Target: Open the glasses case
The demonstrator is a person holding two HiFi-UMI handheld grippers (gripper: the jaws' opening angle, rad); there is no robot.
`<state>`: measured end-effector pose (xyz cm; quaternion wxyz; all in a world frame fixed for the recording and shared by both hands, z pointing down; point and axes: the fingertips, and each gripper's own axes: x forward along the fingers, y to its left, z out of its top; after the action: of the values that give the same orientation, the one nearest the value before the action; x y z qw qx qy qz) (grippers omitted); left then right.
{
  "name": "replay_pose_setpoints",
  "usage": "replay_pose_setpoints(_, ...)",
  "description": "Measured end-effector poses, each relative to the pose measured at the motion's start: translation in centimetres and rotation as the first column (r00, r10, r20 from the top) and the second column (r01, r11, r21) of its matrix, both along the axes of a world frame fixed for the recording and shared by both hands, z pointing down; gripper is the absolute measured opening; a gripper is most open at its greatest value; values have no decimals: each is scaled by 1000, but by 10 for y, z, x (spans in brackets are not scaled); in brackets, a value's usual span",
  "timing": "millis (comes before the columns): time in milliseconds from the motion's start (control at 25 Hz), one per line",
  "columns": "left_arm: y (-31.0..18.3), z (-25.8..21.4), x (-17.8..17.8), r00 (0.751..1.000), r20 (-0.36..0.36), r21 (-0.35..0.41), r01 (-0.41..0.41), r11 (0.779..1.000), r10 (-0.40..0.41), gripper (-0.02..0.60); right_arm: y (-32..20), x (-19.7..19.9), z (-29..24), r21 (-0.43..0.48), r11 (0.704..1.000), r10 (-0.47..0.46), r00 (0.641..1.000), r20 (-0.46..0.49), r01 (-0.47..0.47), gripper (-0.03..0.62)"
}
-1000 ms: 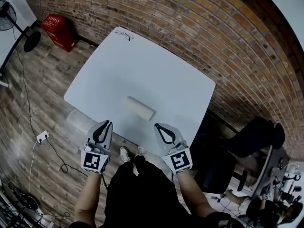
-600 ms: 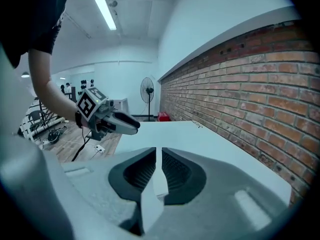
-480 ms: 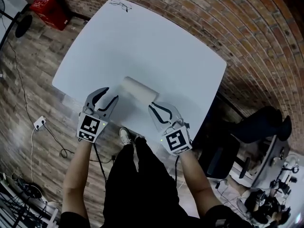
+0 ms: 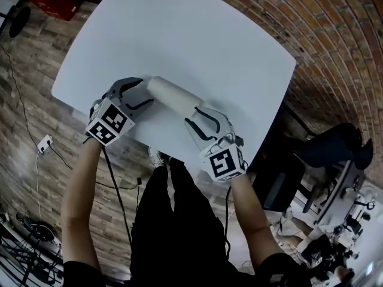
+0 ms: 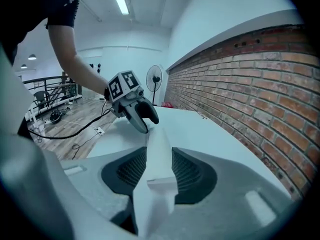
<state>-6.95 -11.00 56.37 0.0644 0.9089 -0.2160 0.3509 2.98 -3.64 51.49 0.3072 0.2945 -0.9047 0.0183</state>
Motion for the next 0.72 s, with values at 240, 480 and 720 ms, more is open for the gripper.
replay_pose_setpoints(240,-8,12,13,992,58,-81,-104,991,109,272,-8,-2,24,3,999,-53,996,-66,53,221)
replay_pose_setpoints(480,-7,11,13,990,-16,-159,-137,978,137,272,-14,-5,39,23,997,-77,991,-109,80,227)
replay_pose_setpoints(720,-4,21,5,993,3,-153,-118,981,120,270,-13,-11,41,19,998,-64,994,-84,66,229)
